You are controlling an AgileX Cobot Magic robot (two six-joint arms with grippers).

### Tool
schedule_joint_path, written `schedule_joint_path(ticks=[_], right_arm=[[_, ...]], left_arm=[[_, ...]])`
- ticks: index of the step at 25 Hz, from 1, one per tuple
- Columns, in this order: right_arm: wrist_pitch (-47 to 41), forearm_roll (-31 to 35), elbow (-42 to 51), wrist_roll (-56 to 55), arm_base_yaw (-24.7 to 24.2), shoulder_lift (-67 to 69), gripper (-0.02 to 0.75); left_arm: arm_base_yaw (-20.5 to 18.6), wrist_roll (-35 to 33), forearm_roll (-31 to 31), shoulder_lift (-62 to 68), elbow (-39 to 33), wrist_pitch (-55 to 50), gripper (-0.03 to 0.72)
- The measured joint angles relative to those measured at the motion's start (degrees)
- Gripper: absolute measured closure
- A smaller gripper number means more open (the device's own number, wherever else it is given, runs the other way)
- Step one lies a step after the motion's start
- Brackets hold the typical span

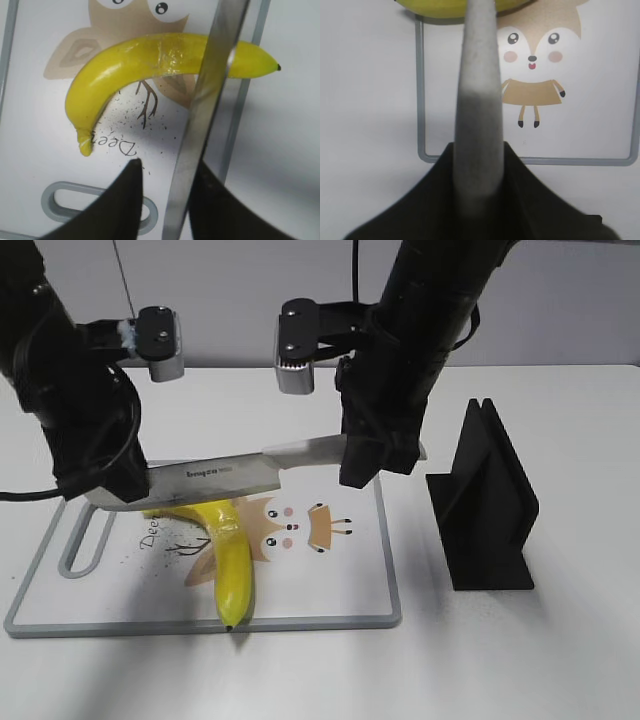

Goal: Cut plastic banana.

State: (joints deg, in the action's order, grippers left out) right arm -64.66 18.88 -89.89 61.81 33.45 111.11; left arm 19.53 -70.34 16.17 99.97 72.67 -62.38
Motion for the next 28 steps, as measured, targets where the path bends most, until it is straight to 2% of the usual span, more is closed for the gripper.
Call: schedule_joint_path(ticks=[3,5,15,23,28], right_arm=[[0.88,0.00,0.00,-0.10,0.00,0.00,0.549],[1.66,-0.05,-0.05,-0.17,0.00,0.00,0.549],[1.97,-1.08,-0.51,-0.09,-0.17,2.93,0.550],[5.44,-7.48,-0.59,0.37,-0.10,11.78,0.549],[5.31,-8.02,-0.95,0.37,-0.16,13.50,0.548]], left_arm=[[-0.40,0.00,0.74,0.00,0.00,0.29,0.606],[-0.59,-0.88,0.75,0.00,0.00,0.40,0.664],[-0.65,-0.90,1.46,2.45,-0.74,2.48,0.679],[2.32,0.72,1.93,6.35,-10.78,20.20,0.685],[2.52,0.62,3.21,6.37,-12.20,22.64,0.685]])
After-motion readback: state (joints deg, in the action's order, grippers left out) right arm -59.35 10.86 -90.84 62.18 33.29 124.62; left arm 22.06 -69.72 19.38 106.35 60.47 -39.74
